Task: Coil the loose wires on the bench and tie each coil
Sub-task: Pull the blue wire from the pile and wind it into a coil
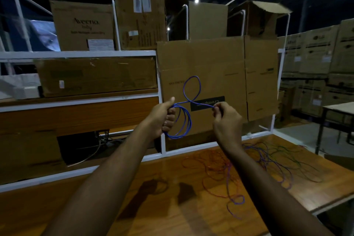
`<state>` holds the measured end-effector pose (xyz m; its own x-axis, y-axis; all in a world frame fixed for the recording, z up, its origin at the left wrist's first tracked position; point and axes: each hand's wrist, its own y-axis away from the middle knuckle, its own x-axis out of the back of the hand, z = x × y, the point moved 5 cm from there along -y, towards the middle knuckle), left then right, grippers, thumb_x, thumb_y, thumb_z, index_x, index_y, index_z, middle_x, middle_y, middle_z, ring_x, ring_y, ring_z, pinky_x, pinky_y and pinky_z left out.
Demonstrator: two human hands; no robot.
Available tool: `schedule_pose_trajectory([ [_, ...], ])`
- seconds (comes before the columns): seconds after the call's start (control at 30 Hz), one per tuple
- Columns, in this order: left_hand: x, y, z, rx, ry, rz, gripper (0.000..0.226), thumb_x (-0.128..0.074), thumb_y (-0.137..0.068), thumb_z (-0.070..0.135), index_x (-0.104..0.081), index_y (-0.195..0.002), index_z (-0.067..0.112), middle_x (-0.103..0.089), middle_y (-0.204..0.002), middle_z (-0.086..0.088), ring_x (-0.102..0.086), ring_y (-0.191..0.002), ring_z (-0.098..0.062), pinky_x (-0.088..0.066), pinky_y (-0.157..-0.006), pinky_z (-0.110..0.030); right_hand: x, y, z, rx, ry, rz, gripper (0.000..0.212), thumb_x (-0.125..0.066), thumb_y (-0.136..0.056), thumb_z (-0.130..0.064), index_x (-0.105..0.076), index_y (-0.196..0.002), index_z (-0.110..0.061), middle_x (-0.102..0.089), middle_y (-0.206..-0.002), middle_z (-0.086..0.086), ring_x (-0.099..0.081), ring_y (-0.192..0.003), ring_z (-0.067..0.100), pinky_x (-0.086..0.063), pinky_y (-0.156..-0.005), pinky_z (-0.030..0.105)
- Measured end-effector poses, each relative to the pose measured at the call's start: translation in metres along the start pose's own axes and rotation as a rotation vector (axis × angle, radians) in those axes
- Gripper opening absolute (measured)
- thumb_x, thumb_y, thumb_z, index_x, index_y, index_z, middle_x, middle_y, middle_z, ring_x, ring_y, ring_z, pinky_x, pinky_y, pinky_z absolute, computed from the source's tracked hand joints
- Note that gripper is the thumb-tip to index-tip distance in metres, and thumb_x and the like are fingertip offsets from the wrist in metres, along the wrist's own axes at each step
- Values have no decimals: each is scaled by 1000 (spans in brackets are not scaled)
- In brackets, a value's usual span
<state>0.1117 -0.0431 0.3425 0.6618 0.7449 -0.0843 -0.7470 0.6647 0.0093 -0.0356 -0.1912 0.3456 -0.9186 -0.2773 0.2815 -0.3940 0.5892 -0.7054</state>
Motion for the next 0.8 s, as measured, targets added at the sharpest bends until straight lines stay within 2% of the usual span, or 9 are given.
schedule_pose_trajectory([
  [0.07, 2, 2, 3, -33, -38, 5, 49, -42, -102, 51, -36, -62, 24, -25, -50, 7, -19, -38, -9, -14, -35, -21, 4, -5, -1, 71, 83, -45, 18, -48, -103, -15, -66, -103, -13, -59, -94, 1, -52, -80, 10, -33, -60, 14],
  [0.13, 4, 3, 4, -81, -106, 43, 47, -42, -103, 49, -36, -63, 24, -25, -51, 6, -19, -40, -10, -15, -37, -21, -2, -6, -5, 82, -13, -280, 19, -48, -103, -16, -66, -99, -15, -63, -92, -1, -56, -81, 11, -41, -65, 19],
  [0.2, 1, 2, 0, -113, -160, 66, 46, -43, -103, 47, -36, -63, 24, -26, -52, 6, -19, -41, -10, -16, -38, -20, -11, 2, -15, -38, -246, -569, 23, -45, -104, -19, -65, -94, -17, -63, -83, -3, -56, -73, 11, -44, -65, 25],
  [0.27, -4, 1, -4, -155, -204, 79, 44, -45, -102, 46, -39, -65, 24, -30, -53, 5, -23, -41, -9, -17, -39, -19, -17, 11, -25, -201, -510, -758, 26, -42, -106, -21, -62, -90, -15, -59, -72, -4, -52, -64, 10, -41, -60, 25],
  [0.4, -11, -2, -7, -316, -416, 154, 38, -49, -102, 42, -48, -73, 18, -37, -55, 2, -32, -45, -14, -25, -47, -26, -24, 18, -36, -501, -964, -873, 27, -37, -107, -16, -57, -89, -14, -53, -70, -1, -48, -57, 9, -43, -53, 20],
  [0.53, -5, -1, -9, -428, -666, 208, 44, -48, -103, 39, -45, -64, 18, -38, -57, -2, -38, -54, -19, -28, -60, -33, -18, 5, -44, -661, -1405, -796, 28, -32, -106, -15, -52, -86, -13, -51, -68, 0, -47, -55, 9, -45, -50, 19],
  [0.63, 3, 2, -15, -369, -632, 176, 44, -47, -103, 39, -42, -64, 19, -36, -54, 1, -34, -46, -13, -27, -55, -31, -8, -20, -27, -721, -1489, -514, 31, -30, -107, -14, -52, -85, -10, -48, -69, 2, -45, -50, 8, -42, -44, 17],
  [0.7, 6, 7, -19, -294, -496, 98, 38, -45, -104, 39, -44, -71, 19, -34, -56, 2, -29, -44, -10, -25, -47, -25, -3, -34, 1, -725, -1253, -289, 30, -33, -107, -13, -54, -87, -9, -47, -68, 1, -40, -43, 5, -34, -38, 16],
  [0.8, 8, 17, -19, -188, -261, -37, 37, -44, -103, 43, -45, -73, 21, -29, -59, 3, -19, -50, -13, -16, -45, -25, 4, -42, 45, -627, -518, -146, 25, -40, -105, -17, -62, -95, -11, -59, -79, 3, -48, -55, 9, -37, -47, 22],
])
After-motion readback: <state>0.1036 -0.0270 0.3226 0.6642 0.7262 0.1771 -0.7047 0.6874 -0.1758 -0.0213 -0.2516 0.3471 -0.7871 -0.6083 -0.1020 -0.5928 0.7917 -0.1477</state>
